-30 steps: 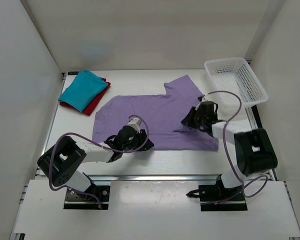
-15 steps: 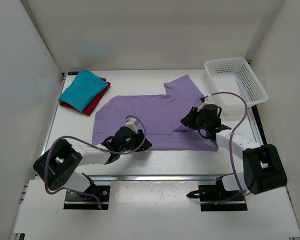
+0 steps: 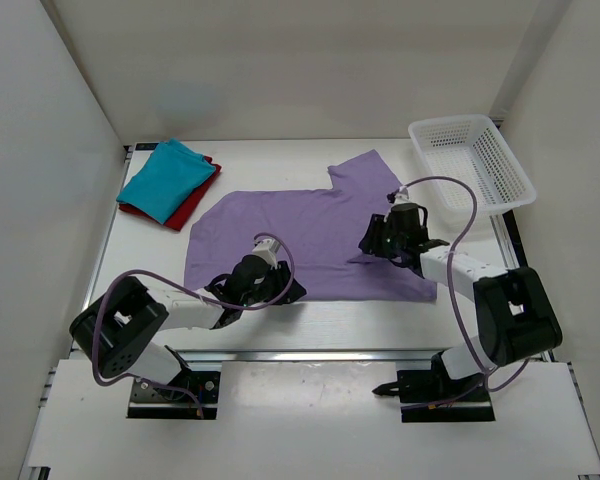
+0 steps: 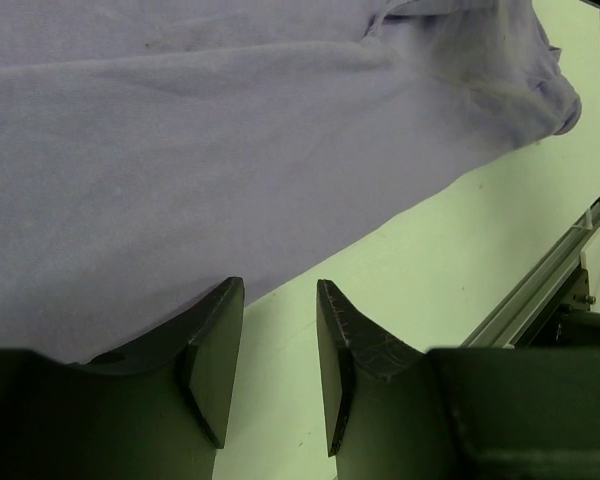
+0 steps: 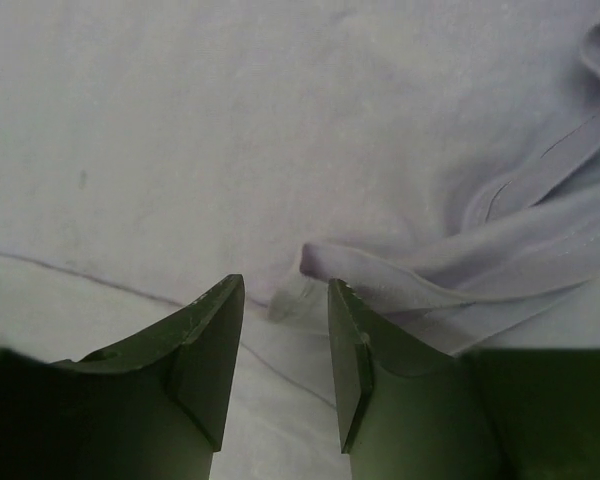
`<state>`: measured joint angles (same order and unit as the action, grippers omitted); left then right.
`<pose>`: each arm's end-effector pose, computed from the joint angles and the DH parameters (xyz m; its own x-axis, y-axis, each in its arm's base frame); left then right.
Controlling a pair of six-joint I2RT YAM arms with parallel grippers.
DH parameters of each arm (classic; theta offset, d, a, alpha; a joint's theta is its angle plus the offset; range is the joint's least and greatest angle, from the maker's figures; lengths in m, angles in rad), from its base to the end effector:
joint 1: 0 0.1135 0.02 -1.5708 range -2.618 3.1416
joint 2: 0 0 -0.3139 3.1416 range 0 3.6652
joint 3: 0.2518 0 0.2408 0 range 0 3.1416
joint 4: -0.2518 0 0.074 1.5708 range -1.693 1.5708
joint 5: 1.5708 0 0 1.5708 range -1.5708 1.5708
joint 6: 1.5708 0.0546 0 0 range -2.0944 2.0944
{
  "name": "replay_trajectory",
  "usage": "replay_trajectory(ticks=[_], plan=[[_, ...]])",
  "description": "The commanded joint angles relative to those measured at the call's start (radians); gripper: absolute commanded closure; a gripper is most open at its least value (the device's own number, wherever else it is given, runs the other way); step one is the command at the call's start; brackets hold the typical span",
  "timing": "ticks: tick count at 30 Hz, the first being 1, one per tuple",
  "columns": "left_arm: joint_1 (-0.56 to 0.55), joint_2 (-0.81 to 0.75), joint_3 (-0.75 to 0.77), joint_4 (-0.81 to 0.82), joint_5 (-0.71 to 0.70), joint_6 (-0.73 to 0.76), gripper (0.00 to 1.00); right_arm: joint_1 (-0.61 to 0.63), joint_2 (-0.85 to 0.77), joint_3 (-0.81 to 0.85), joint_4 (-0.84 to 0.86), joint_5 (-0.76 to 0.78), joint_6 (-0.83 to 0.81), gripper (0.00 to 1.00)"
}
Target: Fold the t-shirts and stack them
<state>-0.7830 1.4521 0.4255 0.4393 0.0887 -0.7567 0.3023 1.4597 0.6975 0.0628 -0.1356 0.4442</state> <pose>0.1821 -0.1881 0.1856 -0.8038 -0.1648 -0.5716 0.2793 0.7439 -0.6072 0.2778 0.0944 0.2254 -0.7241 0.2202 -0.6536 -0.0914 0.9087 0.4074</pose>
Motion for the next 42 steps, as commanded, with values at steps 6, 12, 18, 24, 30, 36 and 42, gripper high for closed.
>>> replay_trajectory(ticks=[6, 12, 18, 24, 30, 36, 42], plan=[[-0.004, 0.004, 0.002, 0.045, 0.008, -0.007, 0.54, 0.047, 0.061, 0.076, -0.049, 0.136, -0.068, 0.67], [0.010, 0.005, -0.001, 0.049, 0.017, 0.000, 0.54, 0.055, 0.077, 0.097, -0.055, 0.136, -0.070, 0.90], [0.002, 0.010, -0.002, 0.059, 0.020, -0.009, 0.54, 0.101, 0.062, 0.138, -0.037, 0.194, -0.093, 0.98], [0.010, 0.004, -0.005, 0.056, 0.023, -0.004, 0.54, 0.127, 0.206, 0.290, -0.106, 0.185, -0.122, 0.99], [0.025, -0.004, -0.022, 0.062, 0.028, -0.010, 0.54, 0.161, 0.294, 0.407, -0.129, 0.186, -0.148, 0.91], [0.044, -0.013, -0.027, 0.067, 0.031, -0.012, 0.53, 0.150, 0.252, 0.401, -0.141, 0.177, -0.167, 0.66], [0.027, 0.016, -0.007, 0.073, 0.036, -0.010, 0.53, -0.035, 0.211, 0.350, -0.104, 0.145, -0.134, 0.90]])
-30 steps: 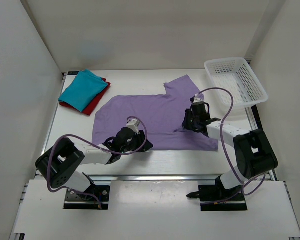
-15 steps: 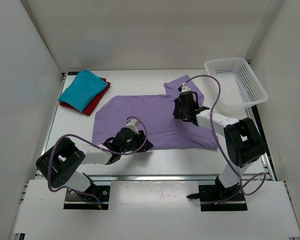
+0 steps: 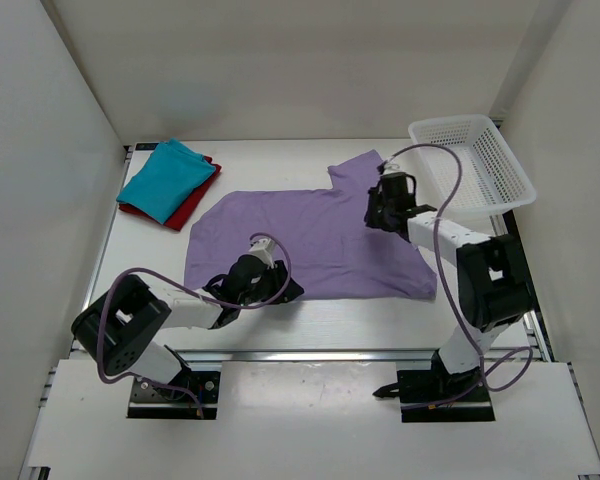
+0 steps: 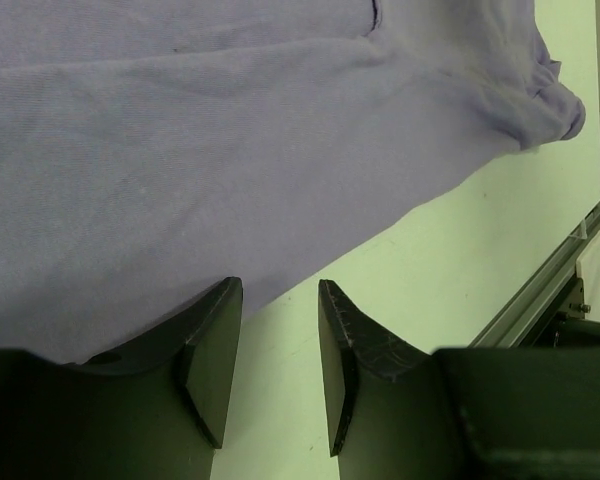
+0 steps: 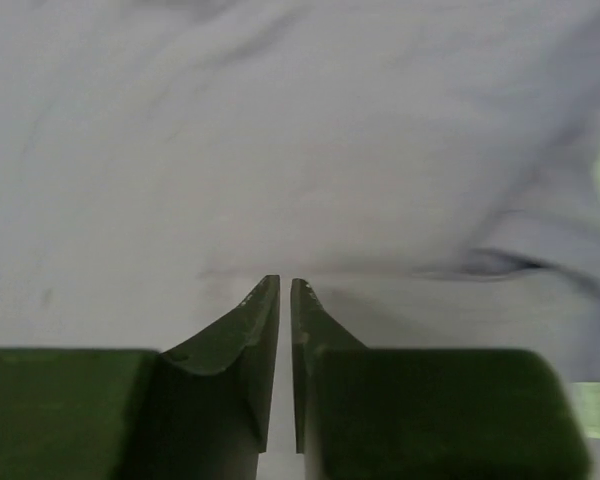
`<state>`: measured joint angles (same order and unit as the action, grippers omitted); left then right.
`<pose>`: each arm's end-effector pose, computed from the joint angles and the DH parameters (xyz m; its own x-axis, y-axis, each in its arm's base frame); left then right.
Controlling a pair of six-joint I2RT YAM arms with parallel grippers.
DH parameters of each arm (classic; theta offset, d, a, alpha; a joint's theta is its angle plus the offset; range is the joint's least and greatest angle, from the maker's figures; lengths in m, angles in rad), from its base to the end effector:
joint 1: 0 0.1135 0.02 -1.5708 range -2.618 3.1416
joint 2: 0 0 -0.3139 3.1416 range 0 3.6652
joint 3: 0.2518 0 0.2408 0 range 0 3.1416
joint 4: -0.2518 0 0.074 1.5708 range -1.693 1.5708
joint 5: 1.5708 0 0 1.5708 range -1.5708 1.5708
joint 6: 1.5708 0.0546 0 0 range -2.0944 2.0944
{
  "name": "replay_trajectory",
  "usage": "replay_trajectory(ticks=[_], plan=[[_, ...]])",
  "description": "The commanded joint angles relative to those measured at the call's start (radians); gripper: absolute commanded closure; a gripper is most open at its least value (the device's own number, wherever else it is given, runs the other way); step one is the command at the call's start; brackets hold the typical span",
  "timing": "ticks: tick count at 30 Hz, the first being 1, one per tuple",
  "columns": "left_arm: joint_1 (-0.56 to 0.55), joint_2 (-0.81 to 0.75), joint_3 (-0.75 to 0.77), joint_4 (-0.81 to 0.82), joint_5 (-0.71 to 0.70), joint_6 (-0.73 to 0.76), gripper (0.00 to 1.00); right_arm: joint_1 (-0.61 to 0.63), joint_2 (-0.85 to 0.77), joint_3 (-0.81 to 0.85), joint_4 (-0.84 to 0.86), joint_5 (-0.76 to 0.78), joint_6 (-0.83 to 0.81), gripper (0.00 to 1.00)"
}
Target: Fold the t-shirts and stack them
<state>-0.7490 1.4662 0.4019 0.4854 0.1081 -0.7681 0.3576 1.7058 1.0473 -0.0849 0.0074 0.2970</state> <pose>0.1866 -0.1815 0.1807 -0.8044 -0.1952 -0.5610 0.2561 0.7383 -0.6240 0.3543 0.1320 0.2423 -0.7072 0.0482 -0.7054 -0.1443 0.9669 0.2107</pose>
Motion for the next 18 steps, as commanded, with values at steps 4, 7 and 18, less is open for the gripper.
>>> replay_trajectory(ticks=[4, 7, 18], plan=[[-0.003, 0.023, 0.041, 0.019, 0.030, 0.012, 0.53, -0.164, 0.090, 0.106, -0.021, -0.050, -0.010, 0.95], [0.031, 0.045, 0.055, 0.025, 0.051, 0.015, 0.52, -0.187, 0.170, 0.170, -0.055, -0.056, -0.038, 0.97], [0.194, 0.037, -0.081, 0.098, 0.153, -0.031, 0.52, -0.239, 0.100, 0.154, -0.122, 0.271, -0.062, 1.00]])
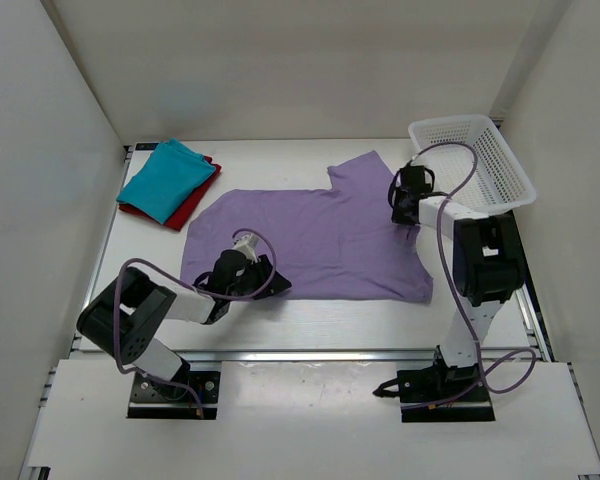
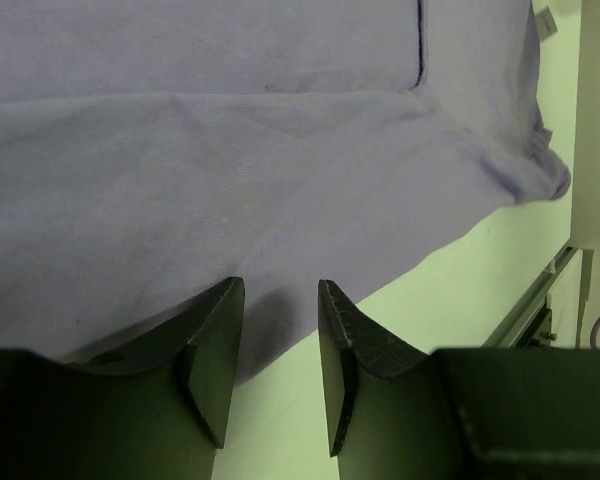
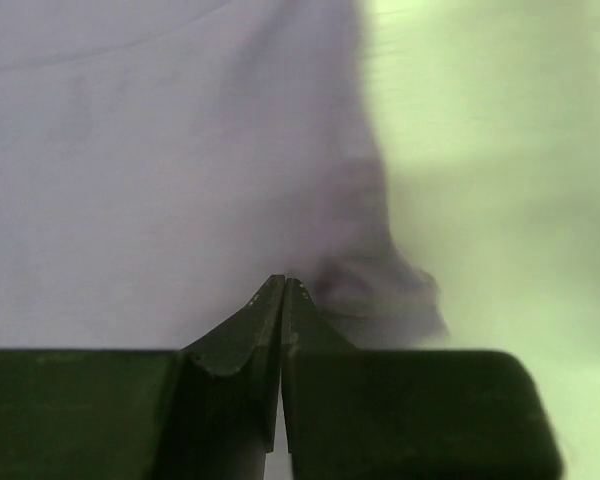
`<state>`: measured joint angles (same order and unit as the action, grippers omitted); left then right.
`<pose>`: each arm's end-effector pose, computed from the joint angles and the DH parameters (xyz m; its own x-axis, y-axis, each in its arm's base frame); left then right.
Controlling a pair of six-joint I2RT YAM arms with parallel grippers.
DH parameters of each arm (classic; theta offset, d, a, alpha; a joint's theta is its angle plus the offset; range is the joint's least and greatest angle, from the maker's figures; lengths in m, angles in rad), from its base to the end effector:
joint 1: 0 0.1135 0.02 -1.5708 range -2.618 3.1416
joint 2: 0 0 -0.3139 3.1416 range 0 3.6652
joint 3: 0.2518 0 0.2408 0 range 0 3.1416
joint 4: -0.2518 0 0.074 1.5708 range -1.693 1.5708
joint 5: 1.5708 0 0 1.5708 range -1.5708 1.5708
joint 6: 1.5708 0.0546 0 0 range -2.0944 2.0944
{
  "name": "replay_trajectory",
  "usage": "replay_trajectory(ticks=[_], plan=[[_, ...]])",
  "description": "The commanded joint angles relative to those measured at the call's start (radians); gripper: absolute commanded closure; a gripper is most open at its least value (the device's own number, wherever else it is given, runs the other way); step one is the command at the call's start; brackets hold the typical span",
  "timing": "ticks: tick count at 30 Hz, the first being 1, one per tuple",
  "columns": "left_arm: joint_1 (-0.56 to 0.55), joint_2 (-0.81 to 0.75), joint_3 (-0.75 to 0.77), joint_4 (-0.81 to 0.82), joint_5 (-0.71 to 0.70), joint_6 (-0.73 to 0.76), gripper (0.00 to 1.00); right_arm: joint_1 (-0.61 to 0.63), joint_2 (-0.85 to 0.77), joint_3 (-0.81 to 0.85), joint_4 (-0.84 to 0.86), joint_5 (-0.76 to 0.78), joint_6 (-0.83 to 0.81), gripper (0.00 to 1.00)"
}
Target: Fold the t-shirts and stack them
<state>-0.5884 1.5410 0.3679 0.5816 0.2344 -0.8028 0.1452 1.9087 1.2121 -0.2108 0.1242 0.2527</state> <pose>0.2107 -0.1559 0.1646 -0.8259 -0.2900 -0.4835 0.1528 0.7103 -0.6871 0.4169 0.0541 0.2050 -0.7719 0.1379 -0.6206 0.1290 0.9899 0.0595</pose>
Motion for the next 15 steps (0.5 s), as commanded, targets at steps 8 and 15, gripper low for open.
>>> replay_trajectory(ticks=[8, 15], plan=[[0.090, -0.195, -0.112, -0.057, -0.007, -0.002, 0.52, -0.036, -0.134, 0.044, -0.013, 0.194, -0.041, 1.00], [-0.001, -0.243, -0.058, -0.111, -0.070, 0.017, 0.50, 0.001, -0.197, -0.094, 0.077, -0.053, 0.006, 0.94]])
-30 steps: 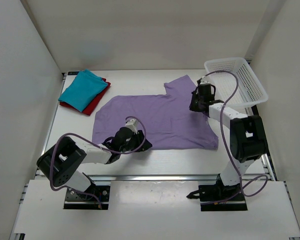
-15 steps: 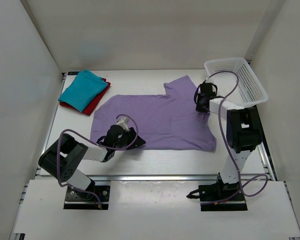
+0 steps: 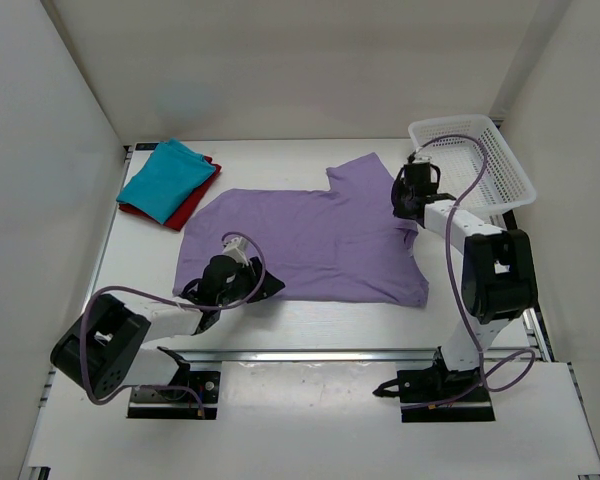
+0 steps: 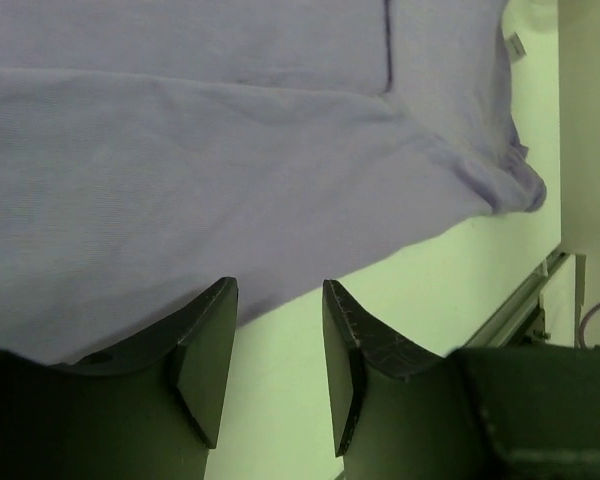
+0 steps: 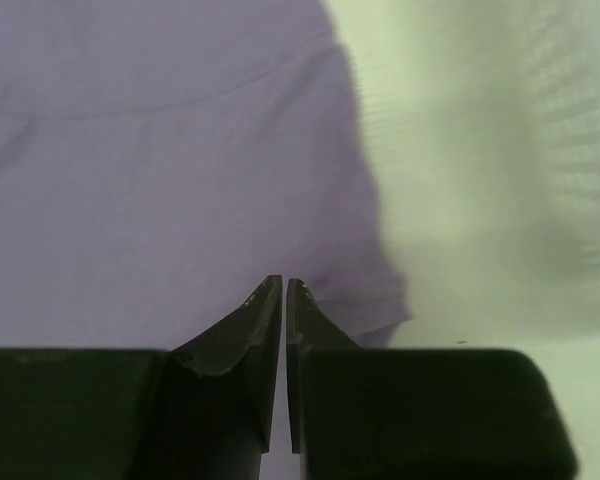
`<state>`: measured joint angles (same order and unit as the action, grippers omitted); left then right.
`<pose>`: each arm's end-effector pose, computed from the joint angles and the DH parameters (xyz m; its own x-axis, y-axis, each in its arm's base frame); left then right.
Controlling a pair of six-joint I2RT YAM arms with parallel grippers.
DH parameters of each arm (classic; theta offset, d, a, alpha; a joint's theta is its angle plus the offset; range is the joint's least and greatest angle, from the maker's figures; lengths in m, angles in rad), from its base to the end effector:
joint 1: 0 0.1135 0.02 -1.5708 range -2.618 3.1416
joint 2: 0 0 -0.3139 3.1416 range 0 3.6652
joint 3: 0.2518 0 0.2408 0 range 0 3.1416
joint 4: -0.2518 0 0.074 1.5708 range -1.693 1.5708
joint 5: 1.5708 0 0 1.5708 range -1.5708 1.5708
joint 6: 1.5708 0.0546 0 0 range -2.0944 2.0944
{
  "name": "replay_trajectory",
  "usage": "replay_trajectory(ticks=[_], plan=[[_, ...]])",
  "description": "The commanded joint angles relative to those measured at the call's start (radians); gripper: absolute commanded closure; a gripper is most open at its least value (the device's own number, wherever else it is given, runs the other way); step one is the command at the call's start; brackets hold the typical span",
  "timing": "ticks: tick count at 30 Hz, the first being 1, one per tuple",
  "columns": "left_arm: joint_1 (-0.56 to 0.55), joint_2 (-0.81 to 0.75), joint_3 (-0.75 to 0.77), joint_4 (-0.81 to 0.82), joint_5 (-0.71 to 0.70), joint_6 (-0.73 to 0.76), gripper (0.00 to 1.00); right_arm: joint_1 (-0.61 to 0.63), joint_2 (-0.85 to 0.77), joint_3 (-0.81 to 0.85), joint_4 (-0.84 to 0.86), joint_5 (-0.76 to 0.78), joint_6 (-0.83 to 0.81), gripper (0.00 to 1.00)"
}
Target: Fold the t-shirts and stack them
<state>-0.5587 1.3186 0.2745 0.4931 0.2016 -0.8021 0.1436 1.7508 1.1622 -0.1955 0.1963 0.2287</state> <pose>0.1802 -0.1256 0.1793 -0.7859 -0.3392 -0.5170 0.1425 0.7142 -0.6853 0.3913 0.0458 0.2527 -0.6816 0.1261 -0.7208 0.1549 0.9876 0.0264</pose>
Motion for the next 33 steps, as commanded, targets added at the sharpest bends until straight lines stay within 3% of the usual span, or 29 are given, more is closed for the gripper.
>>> replay_trajectory(ticks=[1, 5, 13, 20, 23, 27, 33], plan=[[-0.038, -0.010, 0.037, -0.013, -0.027, 0.012, 0.50, -0.005, -0.018, -0.044, 0.068, -0.147, 0.037, 0.95], [-0.032, 0.028, 0.035, 0.007, -0.001, 0.010, 0.50, -0.051, 0.033, -0.052, 0.059, -0.150, 0.050, 1.00], [0.028, 0.037, -0.015, 0.030, 0.027, -0.008, 0.50, -0.114, -0.016, -0.104, 0.054, -0.064, 0.063, 1.00], [-0.007, -0.009, 0.017, -0.016, 0.001, 0.003, 0.50, -0.033, -0.092, -0.108, 0.091, -0.078, 0.043, 0.95], [-0.030, -0.015, 0.031, -0.021, -0.014, 0.012, 0.49, -0.071, -0.028, -0.087, 0.088, -0.217, 0.063, 0.96], [-0.018, -0.007, 0.022, -0.024, -0.002, 0.007, 0.50, -0.098, 0.042, -0.079, 0.050, -0.154, 0.075, 1.00], [0.029, -0.005, 0.037, -0.050, 0.019, 0.021, 0.50, -0.121, -0.072, -0.148, 0.096, -0.163, 0.101, 0.97]])
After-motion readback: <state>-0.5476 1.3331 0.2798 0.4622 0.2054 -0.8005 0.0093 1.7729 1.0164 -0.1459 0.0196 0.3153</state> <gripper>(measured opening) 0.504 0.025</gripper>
